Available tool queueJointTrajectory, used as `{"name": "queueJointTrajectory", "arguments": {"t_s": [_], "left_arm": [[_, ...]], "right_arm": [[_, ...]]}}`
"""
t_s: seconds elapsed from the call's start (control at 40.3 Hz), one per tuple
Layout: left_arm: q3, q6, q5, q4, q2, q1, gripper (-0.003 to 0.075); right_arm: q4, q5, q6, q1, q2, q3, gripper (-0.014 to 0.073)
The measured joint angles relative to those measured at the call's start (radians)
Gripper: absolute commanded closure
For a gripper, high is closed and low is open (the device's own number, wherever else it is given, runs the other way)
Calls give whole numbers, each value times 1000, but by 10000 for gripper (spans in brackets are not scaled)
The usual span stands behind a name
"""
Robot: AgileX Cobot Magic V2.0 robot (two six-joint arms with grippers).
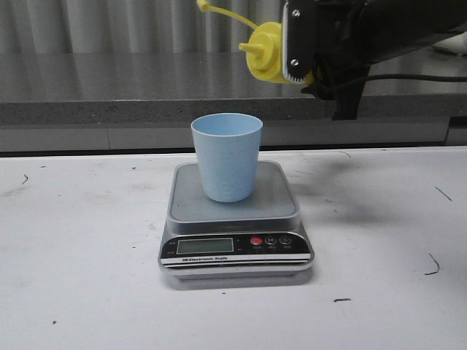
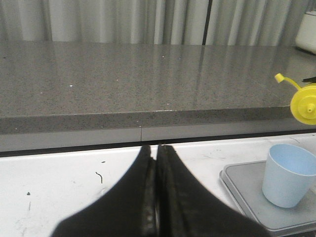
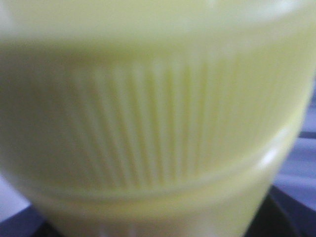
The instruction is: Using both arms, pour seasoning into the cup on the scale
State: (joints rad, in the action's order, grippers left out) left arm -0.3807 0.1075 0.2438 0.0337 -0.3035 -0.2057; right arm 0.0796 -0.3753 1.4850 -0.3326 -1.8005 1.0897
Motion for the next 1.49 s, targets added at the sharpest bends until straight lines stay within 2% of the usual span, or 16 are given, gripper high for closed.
{"name": "queueJointTrajectory", "arguments": {"t_s": [0.174, 0.298, 0.545, 0.669, 0.818, 0.942, 1.14, 1.289, 1.488], "left_arm": [[0, 0, 0, 0, 0, 0, 740], [0, 0, 0, 0, 0, 0, 740], [0, 0, 0, 0, 0, 0, 740], [0, 0, 0, 0, 0, 0, 740], [0, 0, 0, 0, 0, 0, 740], [0, 0, 0, 0, 0, 0, 740], [0, 0, 0, 0, 0, 0, 740], [0, 0, 0, 0, 0, 0, 740], [0, 0, 0, 0, 0, 0, 740]], "right_arm": [[-13, -97, 107, -9, -45, 14, 360], [-47, -144, 138, -9, -62, 17, 360], [-61, -160, 144, -9, -67, 17, 360], [-23, -169, 90, -9, -67, 17, 360], [123, -179, 21, -23, -65, 17, 335], [374, -151, -1, -43, -38, 17, 284], [670, -57, -81, -47, 35, 17, 287], [790, 17, -215, -47, 95, 17, 288], [853, 83, -440, -47, 191, -12, 288]]}}
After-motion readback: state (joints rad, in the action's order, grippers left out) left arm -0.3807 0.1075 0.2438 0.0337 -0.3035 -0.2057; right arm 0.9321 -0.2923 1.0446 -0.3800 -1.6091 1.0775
